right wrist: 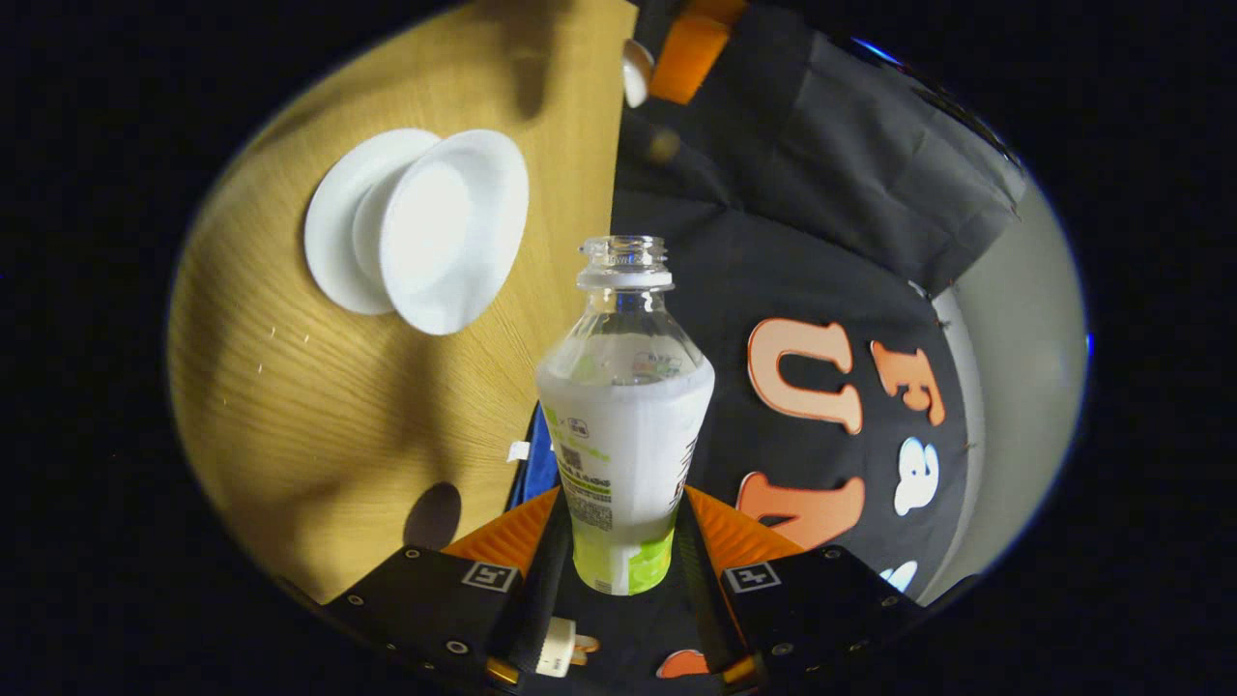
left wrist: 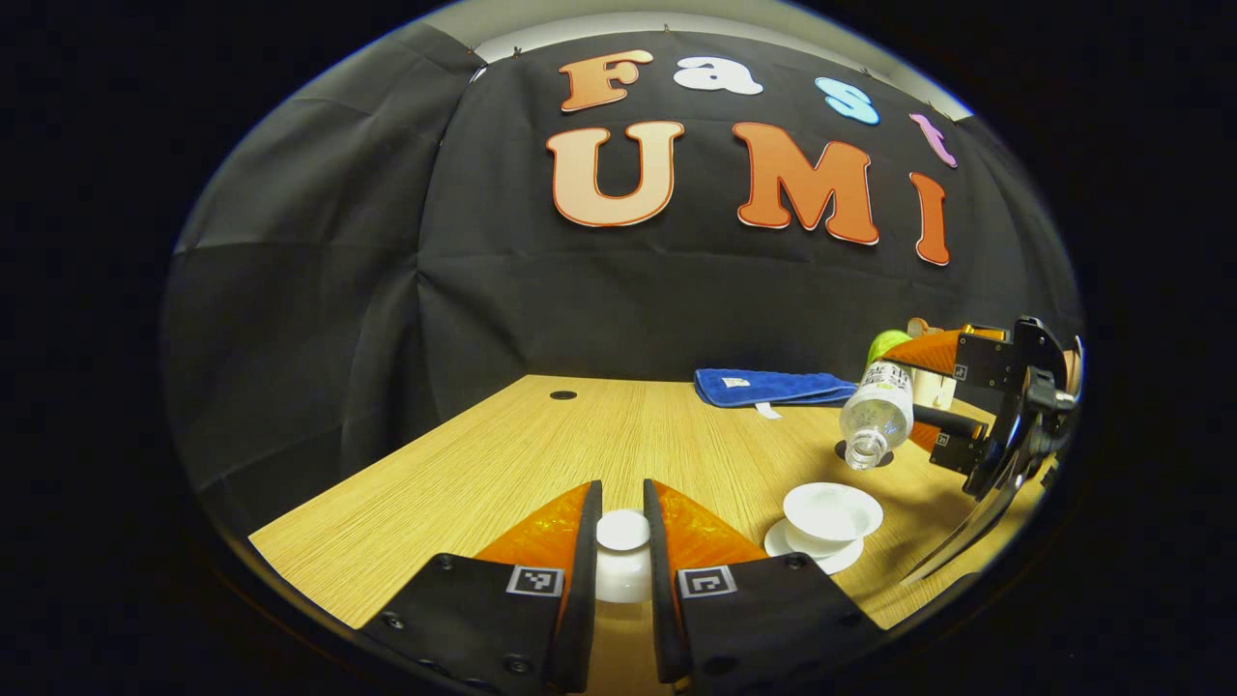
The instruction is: Open the teacup lid with one hand, grasp the water bottle and pour water into the teacup with the other hand; after pouring, place the water bottle on the coaster and then close the teacup lid.
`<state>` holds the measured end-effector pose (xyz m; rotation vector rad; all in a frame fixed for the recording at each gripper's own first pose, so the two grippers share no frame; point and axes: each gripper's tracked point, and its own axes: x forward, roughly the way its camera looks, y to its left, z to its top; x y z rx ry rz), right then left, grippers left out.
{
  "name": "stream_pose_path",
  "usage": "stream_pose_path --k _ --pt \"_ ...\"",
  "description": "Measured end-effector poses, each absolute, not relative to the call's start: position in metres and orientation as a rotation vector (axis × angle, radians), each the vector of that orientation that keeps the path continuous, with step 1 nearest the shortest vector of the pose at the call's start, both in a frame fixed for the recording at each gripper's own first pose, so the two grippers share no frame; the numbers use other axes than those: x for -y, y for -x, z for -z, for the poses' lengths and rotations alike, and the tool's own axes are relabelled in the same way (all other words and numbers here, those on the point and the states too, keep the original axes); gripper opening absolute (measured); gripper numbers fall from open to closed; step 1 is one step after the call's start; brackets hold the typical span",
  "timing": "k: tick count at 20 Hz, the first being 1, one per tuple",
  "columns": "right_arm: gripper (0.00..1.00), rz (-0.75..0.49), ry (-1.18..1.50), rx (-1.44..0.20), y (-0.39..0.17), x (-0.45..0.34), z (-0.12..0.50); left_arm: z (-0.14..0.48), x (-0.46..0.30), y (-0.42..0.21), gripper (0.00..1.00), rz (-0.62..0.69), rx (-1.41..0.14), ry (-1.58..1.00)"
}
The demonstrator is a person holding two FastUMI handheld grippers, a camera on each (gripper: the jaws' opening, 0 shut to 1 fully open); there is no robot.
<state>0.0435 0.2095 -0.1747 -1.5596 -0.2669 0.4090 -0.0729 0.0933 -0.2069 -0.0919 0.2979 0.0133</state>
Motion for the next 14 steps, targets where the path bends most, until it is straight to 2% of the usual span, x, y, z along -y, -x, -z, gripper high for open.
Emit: stream_pose_path --k 6,11,14 --pt "0.64 -0.376 1.191 0.158 -0.054 -0.191 0.155 0.189 -0.077 0.068 0.29 0.012 -0.260 0.098" --pt "0.64 -0.257 0.930 0.125 -0.078 -0.147 0.117 0.169 -0.058 0.062 0.29 0.042 -0.213 0.087" --pt "0.64 -0.228 0.743 0.055 -0.100 -0.121 0.120 0.159 -0.041 0.059 0.29 0.064 -0.192 0.073"
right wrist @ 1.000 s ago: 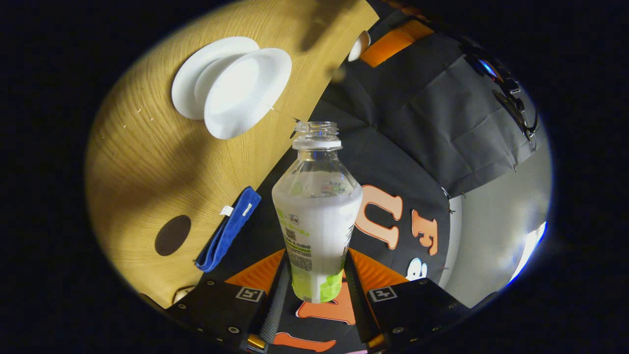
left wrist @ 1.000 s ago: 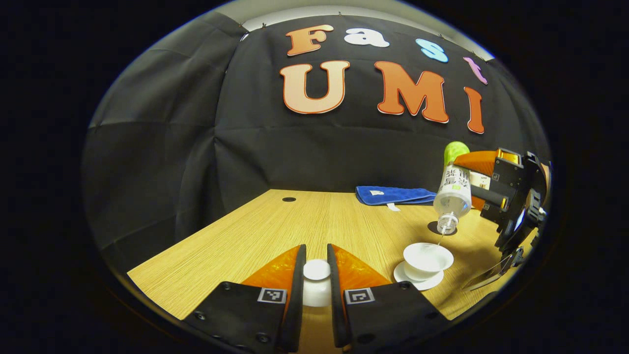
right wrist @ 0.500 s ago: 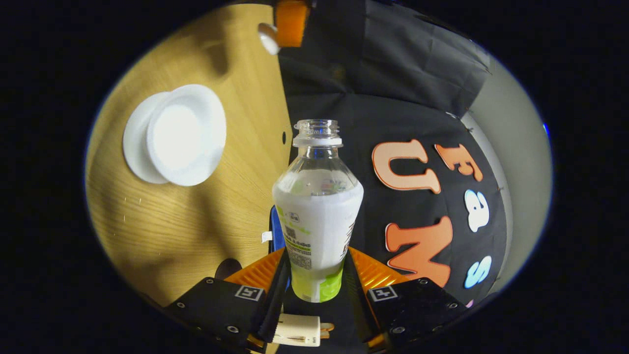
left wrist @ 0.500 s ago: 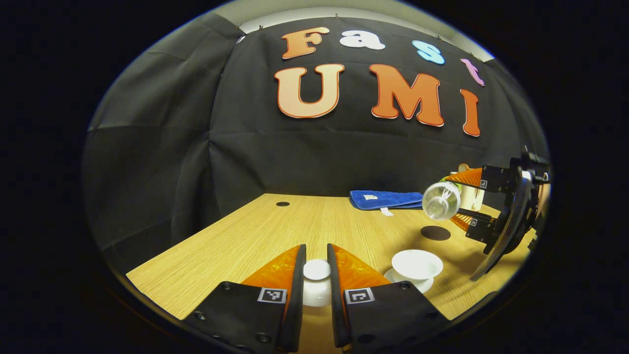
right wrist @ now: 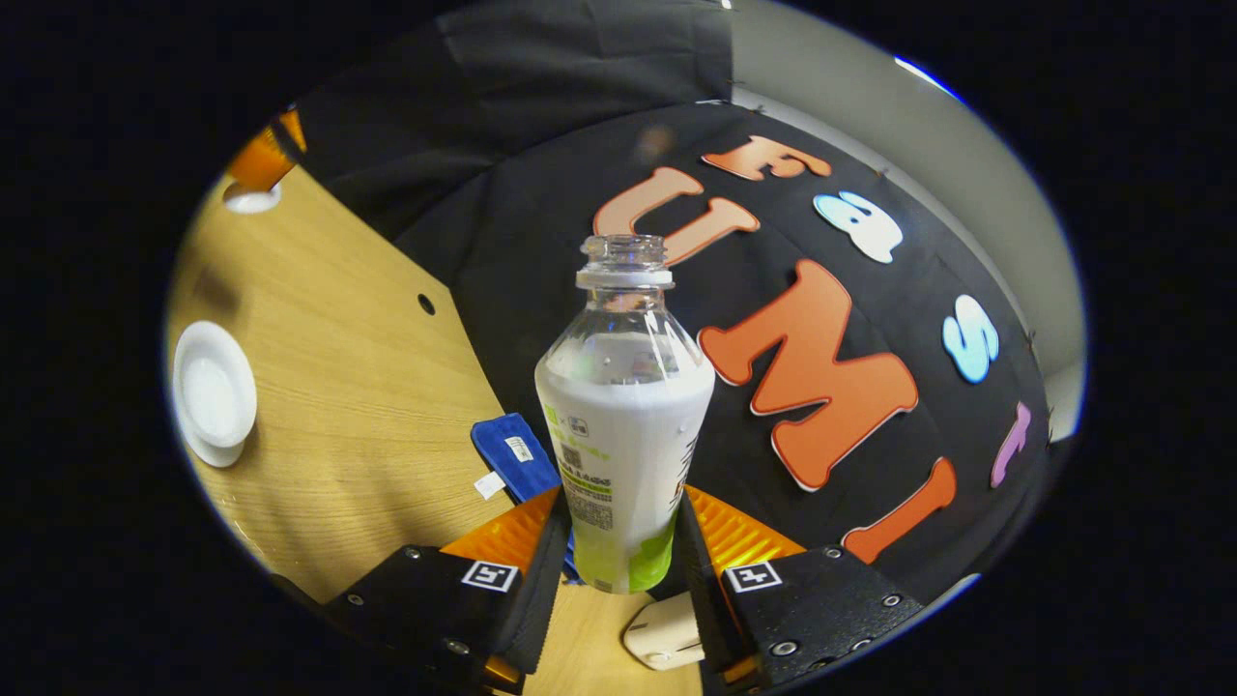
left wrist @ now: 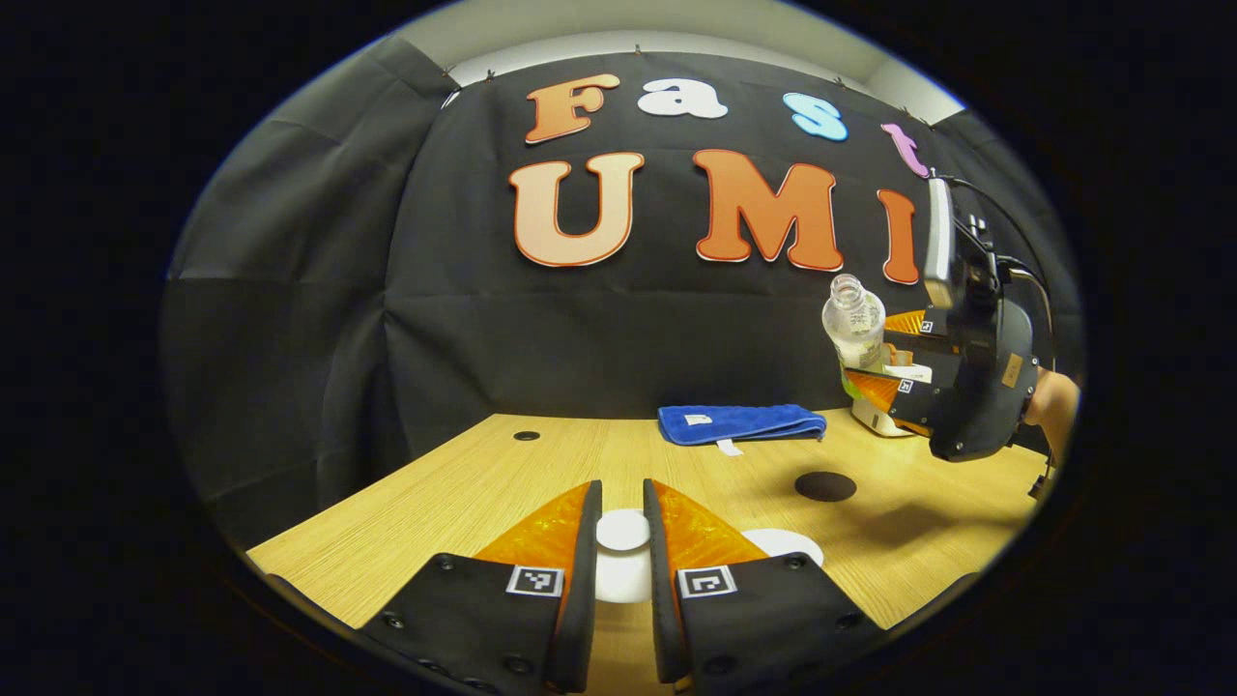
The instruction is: Open the teacup lid with one hand, grasp the water bottle and pour water into the teacup with the other hand; after pouring, place the water bottle on the coaster and then close the teacup lid.
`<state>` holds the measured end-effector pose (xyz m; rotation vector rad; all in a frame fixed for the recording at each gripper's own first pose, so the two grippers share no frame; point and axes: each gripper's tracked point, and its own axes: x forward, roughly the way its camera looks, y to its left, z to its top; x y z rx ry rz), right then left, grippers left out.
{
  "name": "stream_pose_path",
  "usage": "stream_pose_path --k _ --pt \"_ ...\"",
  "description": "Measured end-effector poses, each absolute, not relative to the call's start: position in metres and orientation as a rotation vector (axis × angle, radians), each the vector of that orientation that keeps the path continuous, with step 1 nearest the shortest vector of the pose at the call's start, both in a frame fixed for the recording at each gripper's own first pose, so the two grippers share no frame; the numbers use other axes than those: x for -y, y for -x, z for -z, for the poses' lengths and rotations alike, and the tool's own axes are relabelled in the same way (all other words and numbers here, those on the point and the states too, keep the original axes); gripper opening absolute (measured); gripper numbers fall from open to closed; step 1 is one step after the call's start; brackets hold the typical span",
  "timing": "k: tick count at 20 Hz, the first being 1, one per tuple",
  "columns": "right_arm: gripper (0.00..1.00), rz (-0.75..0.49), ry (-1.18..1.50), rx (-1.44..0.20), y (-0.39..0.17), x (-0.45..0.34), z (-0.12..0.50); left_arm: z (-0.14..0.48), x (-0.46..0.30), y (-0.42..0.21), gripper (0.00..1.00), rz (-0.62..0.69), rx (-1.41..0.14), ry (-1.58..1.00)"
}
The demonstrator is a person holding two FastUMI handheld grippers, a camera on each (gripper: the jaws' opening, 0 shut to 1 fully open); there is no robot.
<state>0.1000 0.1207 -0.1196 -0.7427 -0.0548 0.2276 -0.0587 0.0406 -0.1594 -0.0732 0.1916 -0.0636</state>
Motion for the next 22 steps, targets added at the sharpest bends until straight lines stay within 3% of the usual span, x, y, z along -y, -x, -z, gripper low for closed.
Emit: stream_pose_path --k 11,22 --pt "0.63 -0.302 0.143 -0.119 -0.125 -0.096 0.146 0.143 0.005 0.053 0.28 0.130 -0.156 0.055" --pt "0.64 -0.373 0.013 -0.377 -0.115 -0.116 0.234 0.142 0.016 0.051 0.29 0.137 -0.156 0.053"
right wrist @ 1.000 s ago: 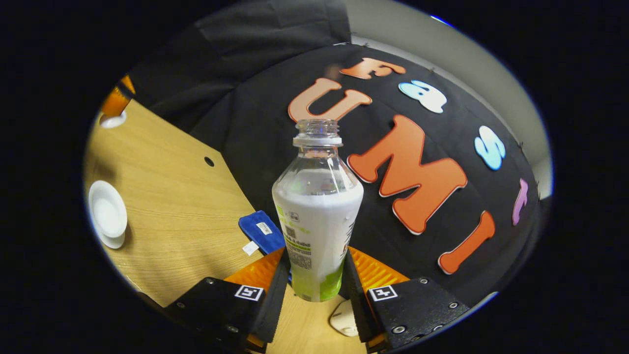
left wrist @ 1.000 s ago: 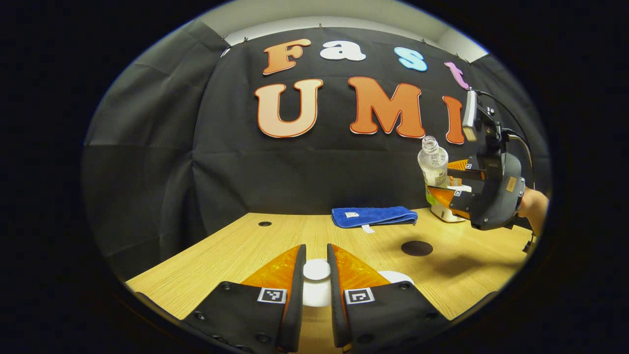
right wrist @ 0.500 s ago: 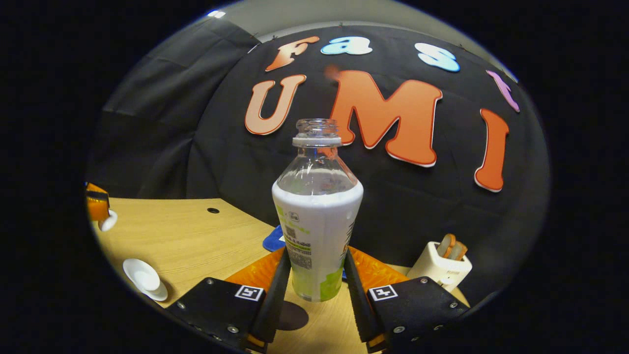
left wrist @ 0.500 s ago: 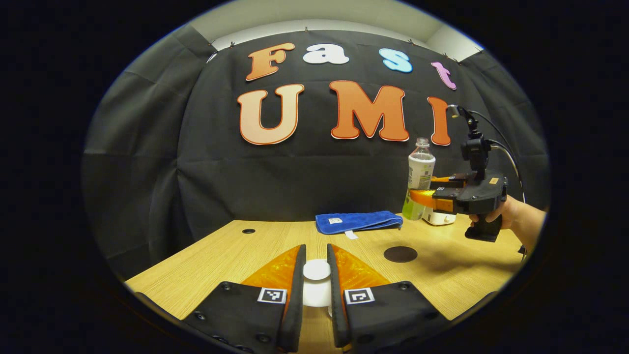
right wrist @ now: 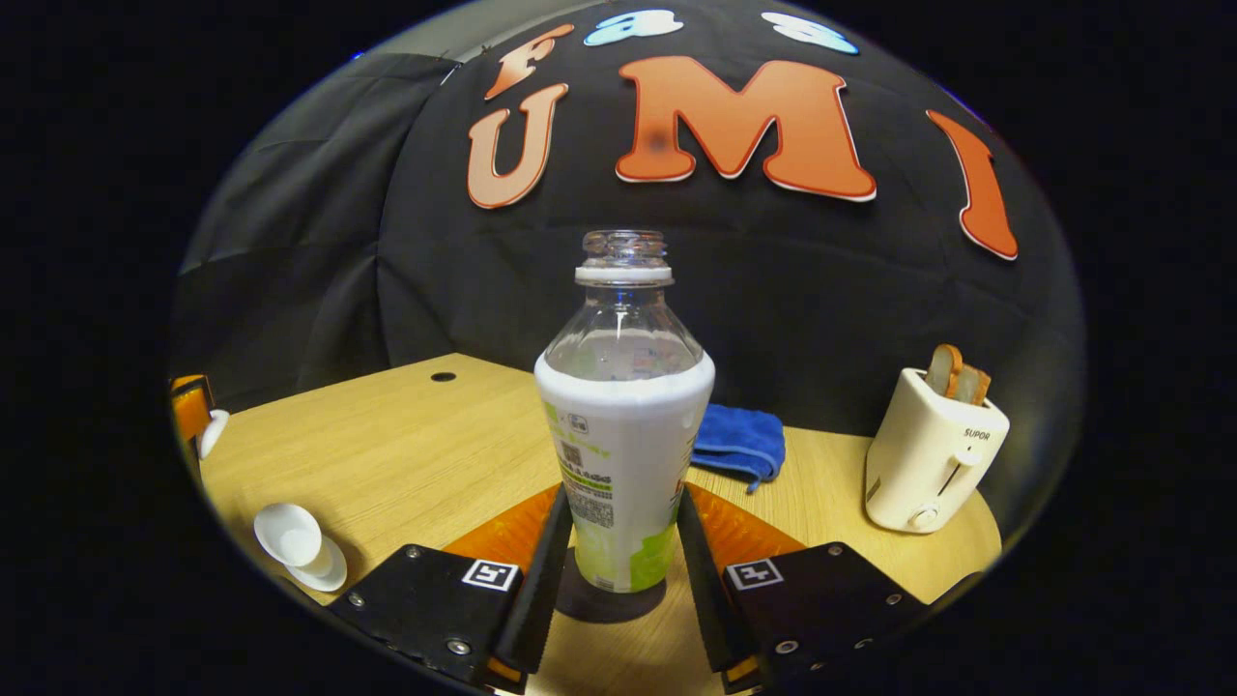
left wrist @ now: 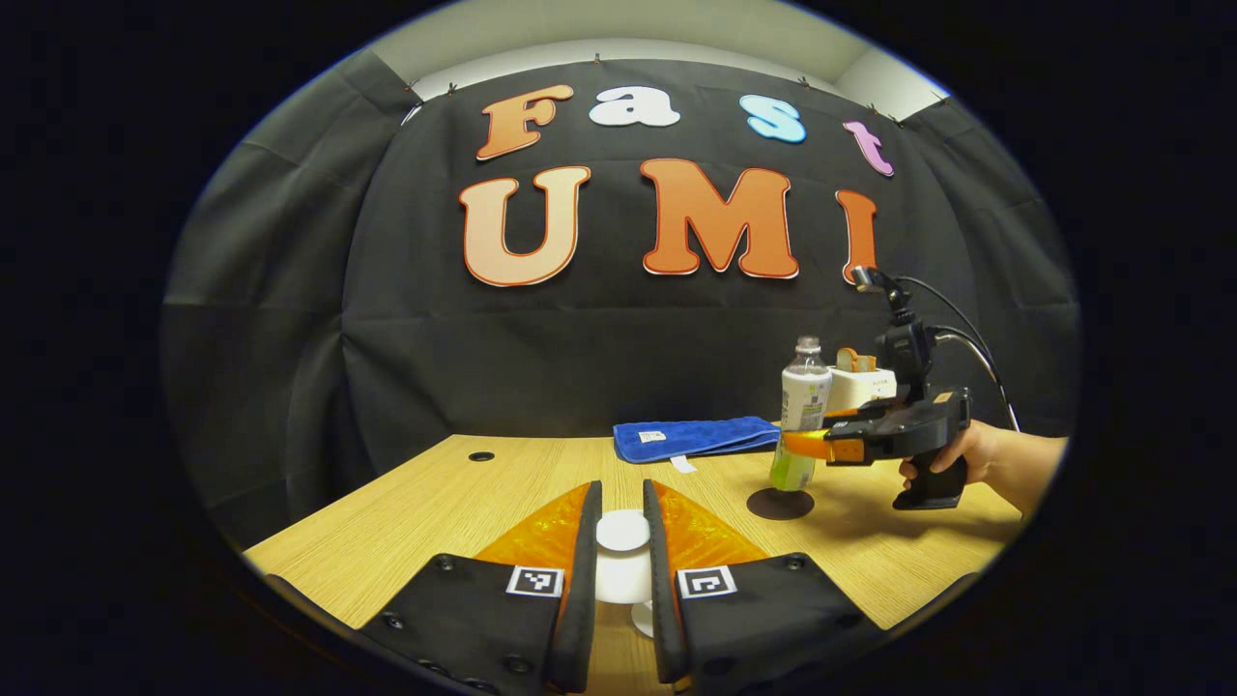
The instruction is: Open the teacup lid with one hand, grasp the water bottle and pour water into the teacup with the other hand; after pouring, place the water bottle on the coaster and then close the teacup lid.
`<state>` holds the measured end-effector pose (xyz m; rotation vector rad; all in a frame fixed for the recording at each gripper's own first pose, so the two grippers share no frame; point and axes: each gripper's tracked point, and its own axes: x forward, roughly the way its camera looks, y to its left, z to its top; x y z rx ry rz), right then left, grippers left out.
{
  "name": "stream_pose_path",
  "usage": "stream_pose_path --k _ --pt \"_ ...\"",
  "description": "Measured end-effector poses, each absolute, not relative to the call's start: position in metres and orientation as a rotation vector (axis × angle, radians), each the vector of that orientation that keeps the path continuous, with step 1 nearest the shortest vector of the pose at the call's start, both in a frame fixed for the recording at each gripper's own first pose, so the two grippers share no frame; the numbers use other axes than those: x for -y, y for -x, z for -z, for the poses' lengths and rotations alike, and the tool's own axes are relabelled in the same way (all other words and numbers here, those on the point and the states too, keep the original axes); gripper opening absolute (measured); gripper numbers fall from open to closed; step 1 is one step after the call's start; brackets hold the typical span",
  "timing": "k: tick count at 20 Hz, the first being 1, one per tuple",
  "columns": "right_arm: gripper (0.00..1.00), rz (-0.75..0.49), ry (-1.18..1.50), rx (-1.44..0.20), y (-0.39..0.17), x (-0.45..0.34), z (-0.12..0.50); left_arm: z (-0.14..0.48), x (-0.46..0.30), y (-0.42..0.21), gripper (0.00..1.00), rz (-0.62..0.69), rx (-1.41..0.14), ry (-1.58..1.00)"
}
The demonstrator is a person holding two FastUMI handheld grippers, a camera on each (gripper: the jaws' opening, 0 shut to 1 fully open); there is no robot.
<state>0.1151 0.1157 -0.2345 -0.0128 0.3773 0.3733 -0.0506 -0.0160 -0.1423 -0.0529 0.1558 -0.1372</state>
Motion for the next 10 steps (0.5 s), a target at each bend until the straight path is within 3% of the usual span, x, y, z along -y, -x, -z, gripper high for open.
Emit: stream_pose_path --k 10 --pt "0.64 -0.365 -0.057 -0.449 -0.120 -0.119 0.253 0.157 0.024 0.042 0.29 0.148 -0.196 0.075"
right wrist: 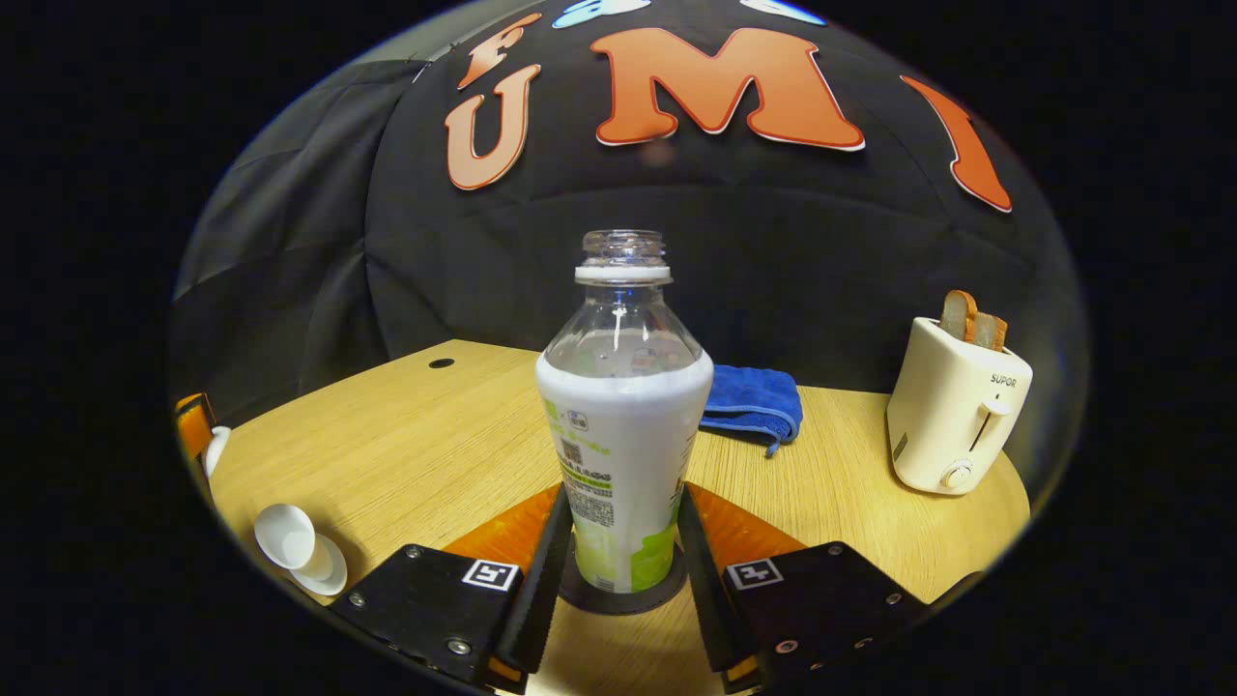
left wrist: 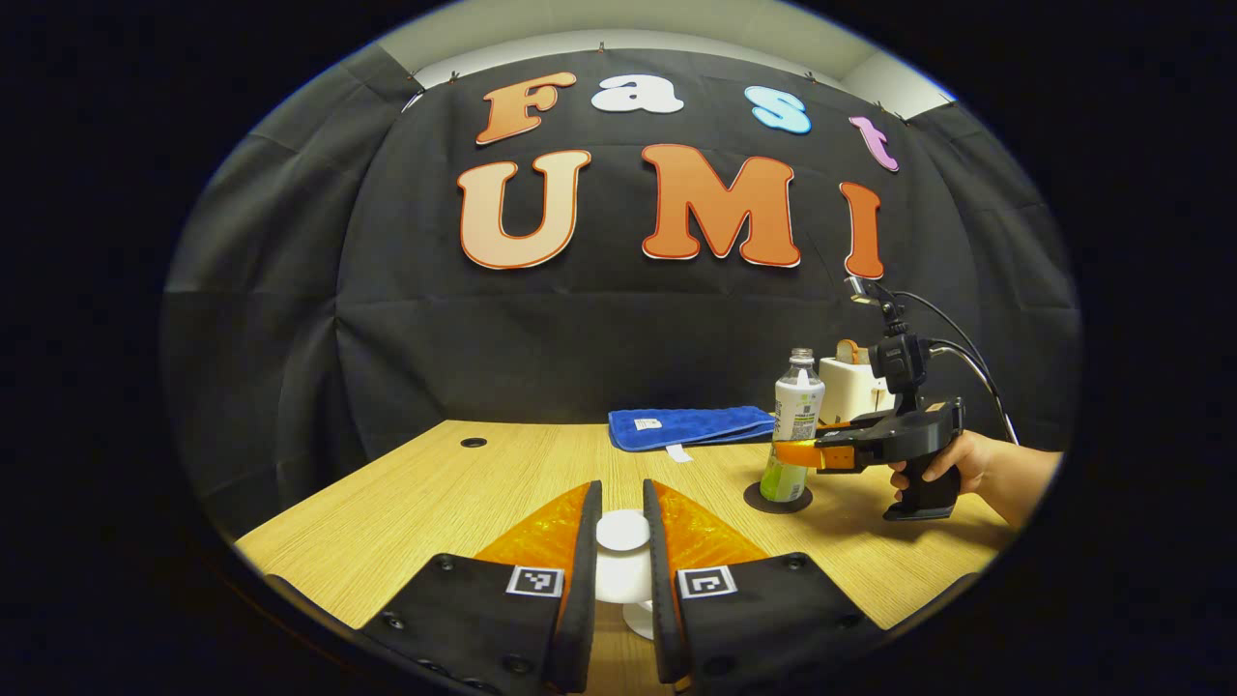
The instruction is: Open the teacup lid with one hand, grasp the water bottle and pour water into the teacup with the other hand; after pouring, place the water bottle on the coaster and then close the teacup lid.
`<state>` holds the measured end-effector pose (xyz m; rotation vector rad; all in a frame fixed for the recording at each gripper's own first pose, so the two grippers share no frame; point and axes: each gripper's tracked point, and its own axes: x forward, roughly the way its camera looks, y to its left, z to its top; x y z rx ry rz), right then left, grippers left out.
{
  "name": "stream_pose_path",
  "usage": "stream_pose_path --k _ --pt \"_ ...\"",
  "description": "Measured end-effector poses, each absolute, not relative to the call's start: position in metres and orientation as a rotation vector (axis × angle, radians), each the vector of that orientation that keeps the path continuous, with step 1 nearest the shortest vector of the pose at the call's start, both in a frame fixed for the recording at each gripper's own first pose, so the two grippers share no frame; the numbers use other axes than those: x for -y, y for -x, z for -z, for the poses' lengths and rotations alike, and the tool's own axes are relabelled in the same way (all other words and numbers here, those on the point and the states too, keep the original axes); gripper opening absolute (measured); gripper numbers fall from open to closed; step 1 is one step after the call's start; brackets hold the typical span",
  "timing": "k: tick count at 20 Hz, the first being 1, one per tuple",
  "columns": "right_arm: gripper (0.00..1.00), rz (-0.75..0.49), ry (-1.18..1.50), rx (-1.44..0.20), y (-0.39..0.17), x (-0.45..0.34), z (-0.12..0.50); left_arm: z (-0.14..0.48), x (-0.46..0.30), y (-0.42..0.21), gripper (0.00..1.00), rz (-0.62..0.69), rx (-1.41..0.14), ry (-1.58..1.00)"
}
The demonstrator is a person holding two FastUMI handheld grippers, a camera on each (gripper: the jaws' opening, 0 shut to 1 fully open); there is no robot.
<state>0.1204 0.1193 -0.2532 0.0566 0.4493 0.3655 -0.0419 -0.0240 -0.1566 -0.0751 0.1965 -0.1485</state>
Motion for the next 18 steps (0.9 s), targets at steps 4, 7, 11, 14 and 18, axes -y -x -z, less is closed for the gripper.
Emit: stream_pose_path --k 4,7,11,14,18 --pt "0.72 -0.387 -0.022 -0.459 -0.117 -0.123 0.261 0.159 0.032 0.038 0.29 0.168 -0.215 0.084" --pt "0.87 -0.383 -0.023 -0.449 -0.113 -0.118 0.253 0.170 0.043 0.039 0.28 0.191 -0.242 0.104" --pt "0.97 -0.366 0.005 -0.417 -0.100 -0.102 0.237 0.194 0.060 0.041 0.29 0.228 -0.299 0.090" --pt "0.98 -0.337 0.017 -0.377 -0.089 -0.089 0.224 0.206 0.071 0.039 0.27 0.240 -0.318 0.085" --pt "0.98 -0.313 0.011 -0.324 -0.073 -0.072 0.203 0.221 0.078 0.038 0.29 0.238 -0.349 0.043"
